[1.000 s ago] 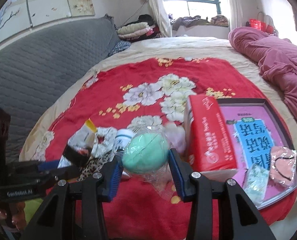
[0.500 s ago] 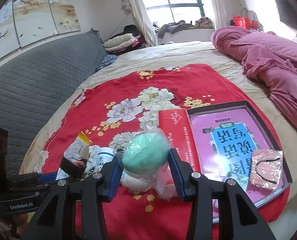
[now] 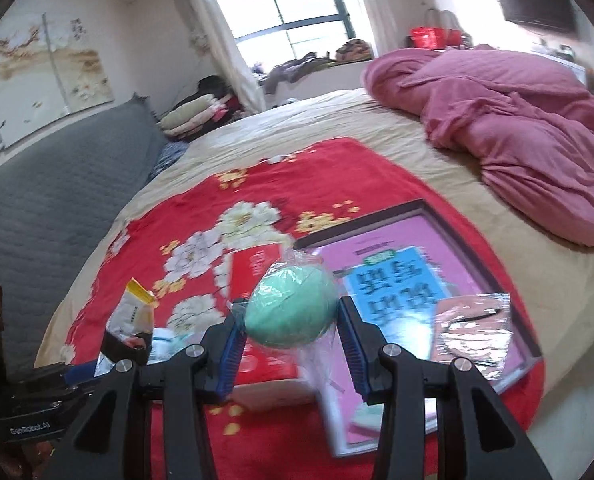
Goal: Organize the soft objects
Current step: 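Lift the snack bag and green sponge and carry both over the grey tray, then lower the snack bag into the tray and open the left gripper while the right gripper lowers the sponge, then move both tools back from the tray toward the plush toys and scrunchies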
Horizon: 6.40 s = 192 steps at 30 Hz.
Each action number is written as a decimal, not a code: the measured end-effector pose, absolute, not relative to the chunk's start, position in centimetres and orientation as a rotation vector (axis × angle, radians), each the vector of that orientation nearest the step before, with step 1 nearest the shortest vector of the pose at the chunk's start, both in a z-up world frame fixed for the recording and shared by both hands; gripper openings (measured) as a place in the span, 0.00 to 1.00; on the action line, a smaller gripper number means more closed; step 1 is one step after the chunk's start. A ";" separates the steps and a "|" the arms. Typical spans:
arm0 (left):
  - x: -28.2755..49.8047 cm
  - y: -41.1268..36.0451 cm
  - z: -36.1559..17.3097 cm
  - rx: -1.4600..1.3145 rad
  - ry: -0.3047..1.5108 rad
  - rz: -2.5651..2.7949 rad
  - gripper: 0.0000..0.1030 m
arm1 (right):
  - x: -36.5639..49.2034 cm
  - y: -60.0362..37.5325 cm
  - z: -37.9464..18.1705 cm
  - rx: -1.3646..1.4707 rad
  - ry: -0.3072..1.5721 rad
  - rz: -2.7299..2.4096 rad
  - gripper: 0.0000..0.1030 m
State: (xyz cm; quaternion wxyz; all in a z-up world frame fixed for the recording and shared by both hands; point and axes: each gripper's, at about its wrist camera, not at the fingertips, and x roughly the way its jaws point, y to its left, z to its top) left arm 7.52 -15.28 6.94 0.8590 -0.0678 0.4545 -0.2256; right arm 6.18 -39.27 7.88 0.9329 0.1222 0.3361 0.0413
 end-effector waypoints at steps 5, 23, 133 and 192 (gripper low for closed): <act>8.1 -19.0 7.2 -0.112 0.954 -0.522 0.44 | 5.9 -42.7 7.9 0.265 0.678 0.016 0.44; 10.9 -29.6 5.3 0.033 1.007 -0.569 0.44 | 5.4 -48.8 5.2 0.303 0.716 -0.102 0.44; 10.6 -26.7 5.5 0.054 0.995 -0.485 0.74 | 3.1 -45.4 3.8 0.196 0.818 -0.197 0.70; 4.0 -0.5 6.6 -0.174 0.944 -0.173 0.76 | 3.8 -23.4 9.4 -0.045 0.773 0.099 0.70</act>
